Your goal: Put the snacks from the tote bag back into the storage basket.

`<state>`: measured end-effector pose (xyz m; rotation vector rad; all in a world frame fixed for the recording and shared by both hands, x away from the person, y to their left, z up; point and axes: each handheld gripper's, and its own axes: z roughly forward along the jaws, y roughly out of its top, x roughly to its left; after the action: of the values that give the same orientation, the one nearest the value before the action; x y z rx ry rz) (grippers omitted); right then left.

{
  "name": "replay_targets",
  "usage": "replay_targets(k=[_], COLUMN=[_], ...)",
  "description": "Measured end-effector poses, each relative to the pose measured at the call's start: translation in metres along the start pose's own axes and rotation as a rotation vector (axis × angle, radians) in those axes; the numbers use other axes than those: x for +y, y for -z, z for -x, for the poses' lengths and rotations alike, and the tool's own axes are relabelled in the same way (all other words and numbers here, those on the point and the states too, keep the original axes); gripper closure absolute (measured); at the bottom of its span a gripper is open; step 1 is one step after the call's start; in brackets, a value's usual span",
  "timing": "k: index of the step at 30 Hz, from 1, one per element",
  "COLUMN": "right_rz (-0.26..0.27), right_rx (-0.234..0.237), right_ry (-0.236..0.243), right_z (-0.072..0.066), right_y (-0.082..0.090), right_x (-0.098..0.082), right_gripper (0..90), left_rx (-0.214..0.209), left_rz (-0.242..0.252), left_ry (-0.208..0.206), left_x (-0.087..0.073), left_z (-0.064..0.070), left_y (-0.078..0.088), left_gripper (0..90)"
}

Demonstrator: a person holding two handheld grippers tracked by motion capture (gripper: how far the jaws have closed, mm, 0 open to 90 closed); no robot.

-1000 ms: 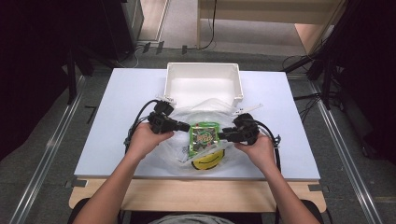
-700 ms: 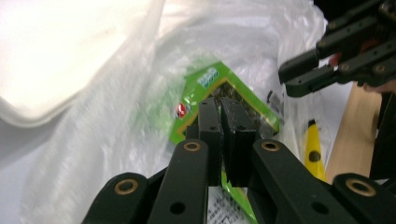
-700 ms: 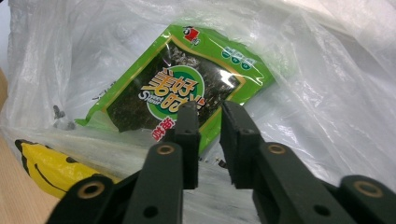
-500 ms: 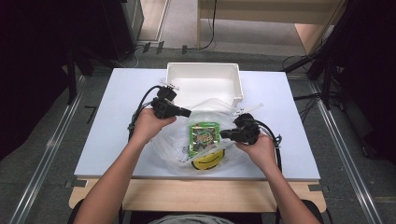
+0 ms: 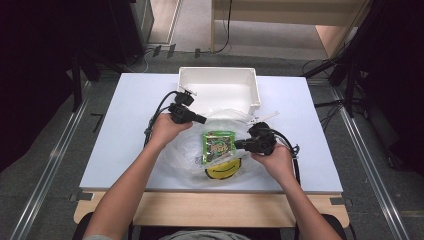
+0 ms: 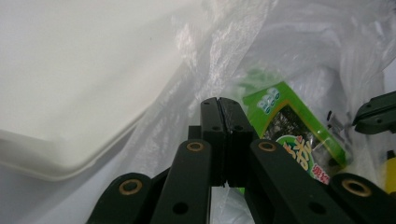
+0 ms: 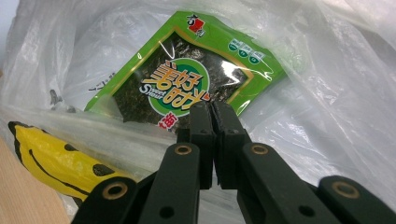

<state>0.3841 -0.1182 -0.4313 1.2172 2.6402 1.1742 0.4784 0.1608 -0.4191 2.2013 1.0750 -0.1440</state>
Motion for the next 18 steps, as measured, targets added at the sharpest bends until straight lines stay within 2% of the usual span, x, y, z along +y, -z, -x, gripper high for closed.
replay_targets(k=[3, 8, 15, 18], right_rz=[-0.003, -0.009, -0.027, -0.037], right_rx=[0.001, 0.004, 0.005, 0.006], right_ry=[-0.005, -0.009, -0.022, -0.023], right_z=[0.001, 0.002, 0.002, 0.001], right_y=[-0.001, -0.005, -0.011, -0.012], right_x=[-0.001, -0.002, -0.003, -0.004], right_gripper=[89.5, 90.0, 90.0, 90.0], left_rx=[-0.007, 0.002, 0.017, 0.017], left_rz=[-0.029, -0.033, -0.048, -0.043], left_ry=[0.009, 0.031, 0.013, 0.021], left_x=[-0.007, -0.013, -0.015, -0.017], left_z=[-0.004, -0.011, -0.013, -0.014], left_y=[-0.010, -0.017, -0.020, -0.023], left_gripper=[90.0, 90.0, 89.4, 89.3])
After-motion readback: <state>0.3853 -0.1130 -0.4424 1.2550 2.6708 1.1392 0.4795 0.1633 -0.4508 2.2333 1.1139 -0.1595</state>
